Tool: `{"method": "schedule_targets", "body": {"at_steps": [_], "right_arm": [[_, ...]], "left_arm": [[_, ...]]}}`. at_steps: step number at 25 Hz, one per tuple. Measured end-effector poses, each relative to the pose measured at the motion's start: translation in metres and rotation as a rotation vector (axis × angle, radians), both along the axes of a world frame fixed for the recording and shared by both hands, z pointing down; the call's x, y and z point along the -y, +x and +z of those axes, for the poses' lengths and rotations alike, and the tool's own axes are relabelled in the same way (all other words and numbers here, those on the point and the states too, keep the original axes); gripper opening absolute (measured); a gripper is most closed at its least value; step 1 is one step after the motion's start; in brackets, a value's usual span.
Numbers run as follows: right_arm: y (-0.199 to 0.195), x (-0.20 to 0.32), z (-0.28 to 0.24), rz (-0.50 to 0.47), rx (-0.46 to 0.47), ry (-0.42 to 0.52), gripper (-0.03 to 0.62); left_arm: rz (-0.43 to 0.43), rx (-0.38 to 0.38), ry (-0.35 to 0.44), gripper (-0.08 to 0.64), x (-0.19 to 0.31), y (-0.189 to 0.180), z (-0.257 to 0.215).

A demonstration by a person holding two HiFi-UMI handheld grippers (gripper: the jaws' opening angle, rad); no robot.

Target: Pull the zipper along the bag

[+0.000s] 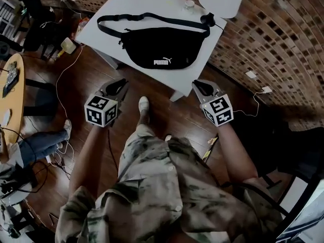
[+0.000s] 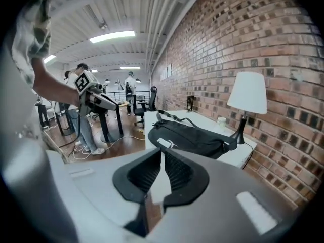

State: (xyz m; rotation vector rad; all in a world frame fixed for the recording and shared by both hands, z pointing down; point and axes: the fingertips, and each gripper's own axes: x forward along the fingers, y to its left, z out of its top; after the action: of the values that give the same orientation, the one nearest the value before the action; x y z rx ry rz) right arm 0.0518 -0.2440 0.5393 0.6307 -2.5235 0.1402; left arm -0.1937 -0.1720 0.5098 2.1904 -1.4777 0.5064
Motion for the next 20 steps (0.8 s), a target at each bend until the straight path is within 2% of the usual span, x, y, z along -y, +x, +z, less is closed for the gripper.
{"method": "schedule_targets", "body": {"at_steps": [4, 10, 15, 20], "right_arm": [[0.029, -0.071, -0.033, -0.025, 0.062, 0.022, 0.028], [0.053, -0.170, -0.076, -0.011, 0.140, 0.047, 0.025], [0.052, -0.256, -0.106, -0.006, 0.160, 0.089, 0.025], [0.033, -0.355, -0.130, 0.034, 0.207, 0.091, 0.023]], "left_arm": [[0.002, -0.076, 0.055, 0.057, -0.085, 0.062, -0.048], [0.094, -0.074, 0.139, 0.055, -0.174, 0.113, -0.102], [0.170, -0.104, 0.210, 0.054, -0.244, 0.129, -0.131], [0.222, -0.127, 0.237, 0.054, -0.330, 0.118, -0.138]]}}
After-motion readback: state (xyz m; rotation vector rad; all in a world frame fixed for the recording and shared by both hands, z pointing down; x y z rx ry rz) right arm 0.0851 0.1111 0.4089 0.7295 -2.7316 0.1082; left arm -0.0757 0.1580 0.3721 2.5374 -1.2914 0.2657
